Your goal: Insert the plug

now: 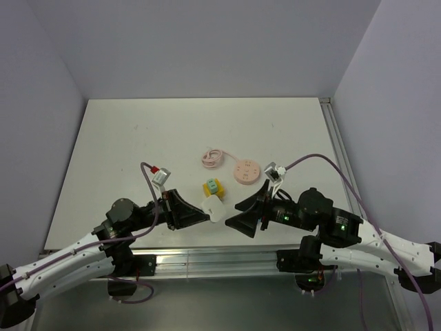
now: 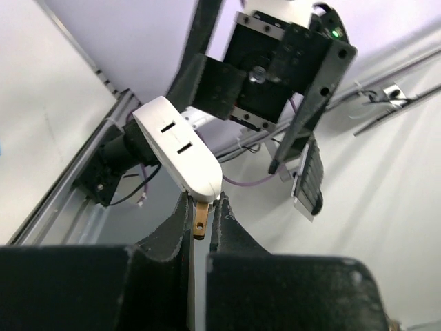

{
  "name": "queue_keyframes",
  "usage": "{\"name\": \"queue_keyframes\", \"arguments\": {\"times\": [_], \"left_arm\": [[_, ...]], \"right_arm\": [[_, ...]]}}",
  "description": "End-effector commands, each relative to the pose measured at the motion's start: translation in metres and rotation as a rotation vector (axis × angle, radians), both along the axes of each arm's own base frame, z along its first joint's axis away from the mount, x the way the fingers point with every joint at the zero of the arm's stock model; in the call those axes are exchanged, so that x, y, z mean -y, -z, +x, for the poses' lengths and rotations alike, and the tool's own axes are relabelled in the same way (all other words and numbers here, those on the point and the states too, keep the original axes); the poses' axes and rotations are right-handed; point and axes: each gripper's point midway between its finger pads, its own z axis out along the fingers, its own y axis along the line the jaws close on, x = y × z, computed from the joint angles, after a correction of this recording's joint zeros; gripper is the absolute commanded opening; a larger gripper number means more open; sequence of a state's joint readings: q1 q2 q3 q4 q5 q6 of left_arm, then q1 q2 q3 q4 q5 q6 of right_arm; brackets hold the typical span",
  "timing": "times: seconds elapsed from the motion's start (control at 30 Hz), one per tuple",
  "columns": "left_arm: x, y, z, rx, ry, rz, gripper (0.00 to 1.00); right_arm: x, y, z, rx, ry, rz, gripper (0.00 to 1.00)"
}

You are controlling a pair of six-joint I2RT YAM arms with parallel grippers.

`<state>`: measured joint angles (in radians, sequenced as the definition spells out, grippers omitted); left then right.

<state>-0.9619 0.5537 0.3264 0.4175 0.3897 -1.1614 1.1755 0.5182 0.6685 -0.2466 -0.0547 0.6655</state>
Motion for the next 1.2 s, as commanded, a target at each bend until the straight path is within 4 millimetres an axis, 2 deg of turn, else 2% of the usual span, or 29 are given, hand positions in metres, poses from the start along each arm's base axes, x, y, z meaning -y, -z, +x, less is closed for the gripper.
{"name": "queue_keyframes", "arguments": {"times": [0.0,0.17,0.3,0.4,0.43,0.53,0.57,0.63,0.67,0.7,0.73,0.77,0.83,0.9,1.03,1.1,1.17], "left_arm": [[-0.01,-0.047,-0.021,0.162,0.07,-0.148,0.0],[-0.018,-0.049,-0.032,0.181,0.104,-0.194,0.01],[-0.02,-0.048,-0.035,0.185,0.111,-0.187,0.0],[-0.019,-0.047,-0.034,0.184,0.108,-0.177,0.01],[-0.018,-0.046,-0.033,0.183,0.108,-0.167,0.0],[-0.016,-0.043,-0.031,0.174,0.104,-0.151,0.0],[-0.014,-0.04,-0.029,0.166,0.1,-0.141,0.01],[-0.012,-0.038,-0.026,0.157,0.087,-0.123,0.0],[-0.009,-0.027,-0.019,0.129,0.062,-0.074,0.01],[-0.008,-0.029,-0.015,0.121,0.041,-0.057,0.01],[-0.006,-0.021,-0.01,0.1,0.02,-0.017,0.01],[-0.004,-0.006,-0.002,0.069,-0.013,0.052,0.01],[-0.003,0.003,0.005,0.044,-0.045,0.106,0.01],[-0.002,0.014,0.009,0.021,-0.058,0.143,0.0],[0.002,0.018,0.011,-0.008,-0.056,0.131,0.01],[0.003,0.019,0.013,-0.012,-0.061,0.136,0.0],[0.005,0.018,0.013,-0.002,-0.053,0.14,0.0]], "right_arm": [[-0.011,-0.032,0.0,0.012,-0.028,0.071,0.99],[-0.025,-0.031,0.004,-0.007,-0.054,0.084,0.96],[-0.038,-0.042,0.0,-0.034,-0.16,0.17,0.83],[-0.043,-0.042,-0.005,-0.053,-0.228,0.188,0.79],[-0.044,-0.048,-0.007,-0.037,-0.249,0.215,0.78],[-0.048,-0.051,-0.015,-0.046,-0.31,0.232,0.69],[-0.049,-0.051,-0.017,-0.054,-0.325,0.232,0.58],[-0.05,-0.05,-0.02,-0.057,-0.342,0.23,0.44],[-0.05,-0.05,-0.019,-0.054,-0.341,0.225,0.25],[-0.048,-0.05,-0.019,-0.044,-0.334,0.225,0.08],[-0.046,-0.045,-0.017,-0.049,-0.318,0.201,0.0],[-0.044,-0.045,-0.013,-0.023,-0.291,0.188,0.0],[-0.037,-0.039,-0.002,-0.017,-0.201,0.152,0.0],[-0.03,-0.037,0.001,0.001,-0.165,0.138,0.0],[-0.027,-0.038,0.0,0.027,-0.166,0.14,0.0],[-0.027,-0.028,0.0,0.013,-0.153,0.104,0.0],[-0.027,-0.029,-0.003,0.018,-0.164,0.117,0.0]]}}
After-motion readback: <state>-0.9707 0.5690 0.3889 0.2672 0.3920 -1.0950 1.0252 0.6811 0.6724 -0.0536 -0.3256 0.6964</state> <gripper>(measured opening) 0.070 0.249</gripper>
